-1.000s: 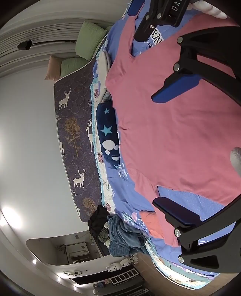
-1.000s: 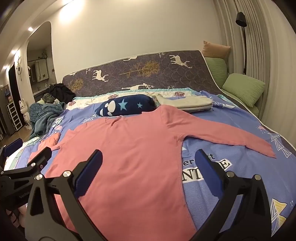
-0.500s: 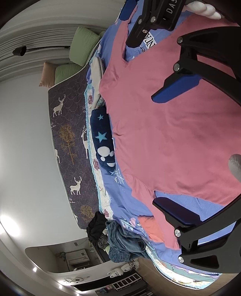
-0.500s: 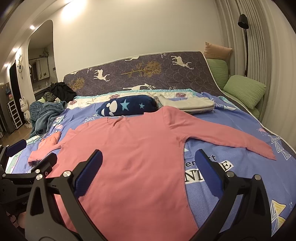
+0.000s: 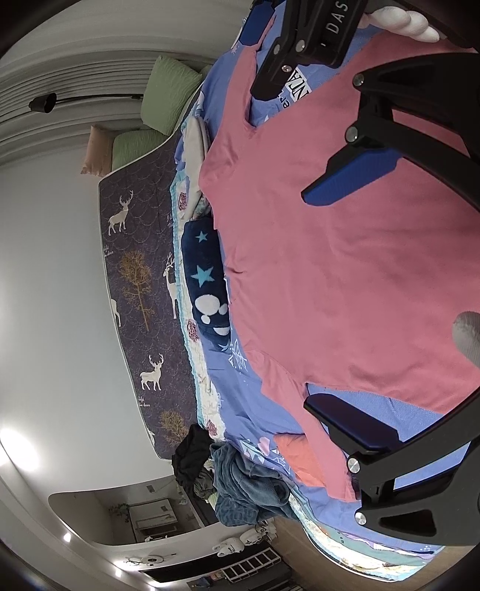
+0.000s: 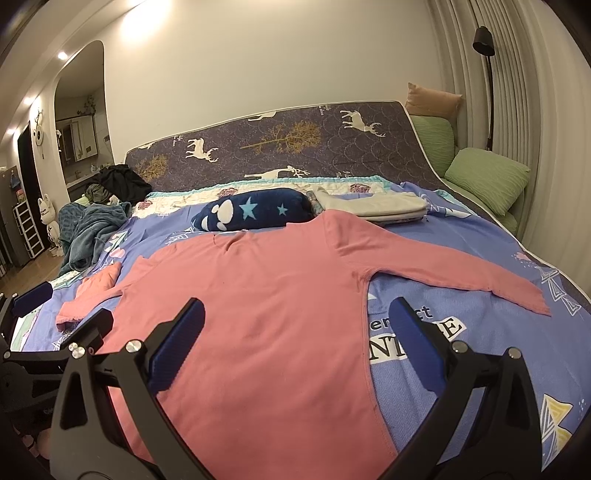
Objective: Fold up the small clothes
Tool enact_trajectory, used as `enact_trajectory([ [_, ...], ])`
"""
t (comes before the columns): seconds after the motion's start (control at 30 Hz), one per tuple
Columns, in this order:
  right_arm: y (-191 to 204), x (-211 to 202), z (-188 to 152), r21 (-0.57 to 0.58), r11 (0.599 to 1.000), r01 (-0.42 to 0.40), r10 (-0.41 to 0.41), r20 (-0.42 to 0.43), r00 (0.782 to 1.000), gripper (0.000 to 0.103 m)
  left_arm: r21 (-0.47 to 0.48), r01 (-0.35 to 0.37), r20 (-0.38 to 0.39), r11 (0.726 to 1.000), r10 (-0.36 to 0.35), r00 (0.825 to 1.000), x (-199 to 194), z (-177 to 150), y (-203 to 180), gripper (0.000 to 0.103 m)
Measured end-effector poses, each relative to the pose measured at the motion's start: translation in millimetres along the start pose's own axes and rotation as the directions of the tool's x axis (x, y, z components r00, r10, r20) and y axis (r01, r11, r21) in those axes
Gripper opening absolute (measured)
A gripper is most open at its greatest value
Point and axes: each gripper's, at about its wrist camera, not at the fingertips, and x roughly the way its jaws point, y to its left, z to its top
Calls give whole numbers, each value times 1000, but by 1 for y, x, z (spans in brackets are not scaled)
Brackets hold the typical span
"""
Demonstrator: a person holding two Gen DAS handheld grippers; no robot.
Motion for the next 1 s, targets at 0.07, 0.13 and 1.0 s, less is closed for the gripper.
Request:
enact_trajectory([
  [0.07, 0, 0, 0, -1, 1000, 1, -1, 0, 1000, 101, -10, -16, 9, 1000, 16, 1000, -1, -1, 1, 102],
  [0.13, -1, -1, -1, 2, 1000, 4, -4, 1, 1000, 101, -23, -22, 17, 999, 22, 1000, -1, -2, 2, 102],
  [1.0, -5, 2, -5, 20, 1000, 10, -10, -11, 1000, 101, -21, -10, 29, 1000, 11, 1000, -1, -7, 2, 102],
])
